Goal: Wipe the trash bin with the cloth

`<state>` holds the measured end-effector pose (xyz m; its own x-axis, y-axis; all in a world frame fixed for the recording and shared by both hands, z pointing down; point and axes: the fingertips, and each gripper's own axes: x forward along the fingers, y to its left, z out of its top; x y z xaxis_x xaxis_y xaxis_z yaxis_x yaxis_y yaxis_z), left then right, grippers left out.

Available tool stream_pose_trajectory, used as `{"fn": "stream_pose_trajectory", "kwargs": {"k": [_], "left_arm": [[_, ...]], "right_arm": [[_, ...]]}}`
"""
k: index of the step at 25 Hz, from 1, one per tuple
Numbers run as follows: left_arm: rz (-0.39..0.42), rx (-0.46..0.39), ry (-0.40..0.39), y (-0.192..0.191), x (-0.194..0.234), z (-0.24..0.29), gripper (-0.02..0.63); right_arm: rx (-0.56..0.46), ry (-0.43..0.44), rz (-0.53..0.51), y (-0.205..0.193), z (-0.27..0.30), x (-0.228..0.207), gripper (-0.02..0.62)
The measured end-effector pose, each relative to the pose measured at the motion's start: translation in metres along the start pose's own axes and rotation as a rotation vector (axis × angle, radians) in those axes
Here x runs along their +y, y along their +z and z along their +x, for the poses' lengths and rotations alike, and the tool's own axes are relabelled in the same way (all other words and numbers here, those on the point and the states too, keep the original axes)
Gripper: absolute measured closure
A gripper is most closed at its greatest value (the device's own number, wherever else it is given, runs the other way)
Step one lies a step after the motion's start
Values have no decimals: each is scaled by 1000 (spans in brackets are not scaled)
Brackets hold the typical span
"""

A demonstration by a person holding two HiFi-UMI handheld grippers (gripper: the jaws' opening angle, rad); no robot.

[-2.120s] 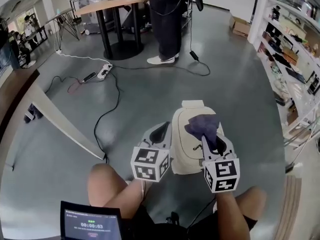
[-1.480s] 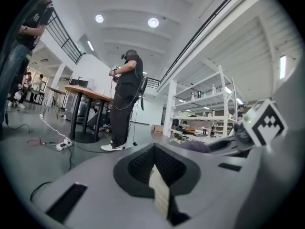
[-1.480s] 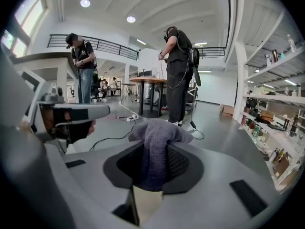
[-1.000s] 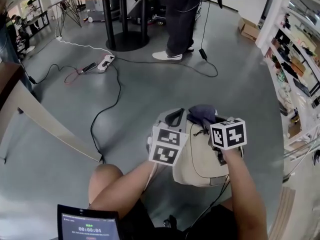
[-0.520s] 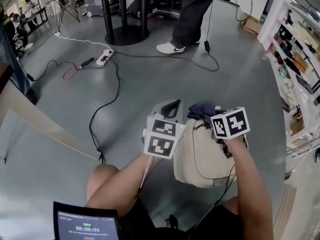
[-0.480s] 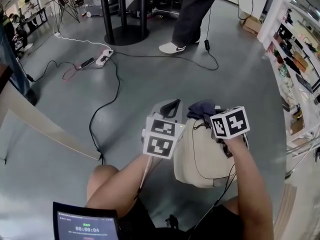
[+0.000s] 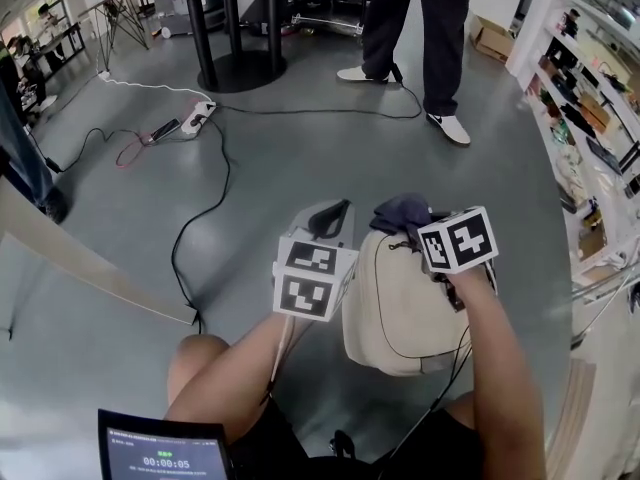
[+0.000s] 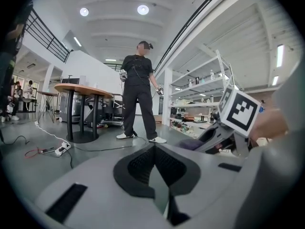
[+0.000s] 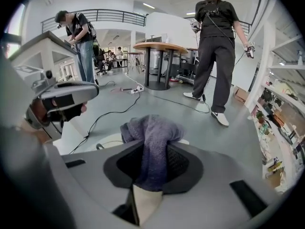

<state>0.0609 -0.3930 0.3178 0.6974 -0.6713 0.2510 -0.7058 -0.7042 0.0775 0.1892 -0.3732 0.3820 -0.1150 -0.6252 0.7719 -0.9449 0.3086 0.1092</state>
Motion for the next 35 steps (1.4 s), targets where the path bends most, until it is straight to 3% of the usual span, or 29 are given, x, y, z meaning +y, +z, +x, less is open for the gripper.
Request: {"fn": "stream_pose_trajectory", "kwargs": {"k": [13,21,27,31,35], "left_arm": [[10,7,-22,-1,-11,4,606],[16,20,-46,-11,-36,15,606],[32,31,-54,-13,-42,13,606],[3,12,-52,-4,-44,-1,606],[-9,-12,-57,5,-51,-18,606]], "right_arm": [[15,-75,109,-33,-15,-52,503],[20,-125,103,-59,-25,-77,503],[-80,-131,111,-45,-42,-68,503],[-183,-75,108,-23,-70,-38,503],[-222,-21,76,-17,-83,-5,503]]}}
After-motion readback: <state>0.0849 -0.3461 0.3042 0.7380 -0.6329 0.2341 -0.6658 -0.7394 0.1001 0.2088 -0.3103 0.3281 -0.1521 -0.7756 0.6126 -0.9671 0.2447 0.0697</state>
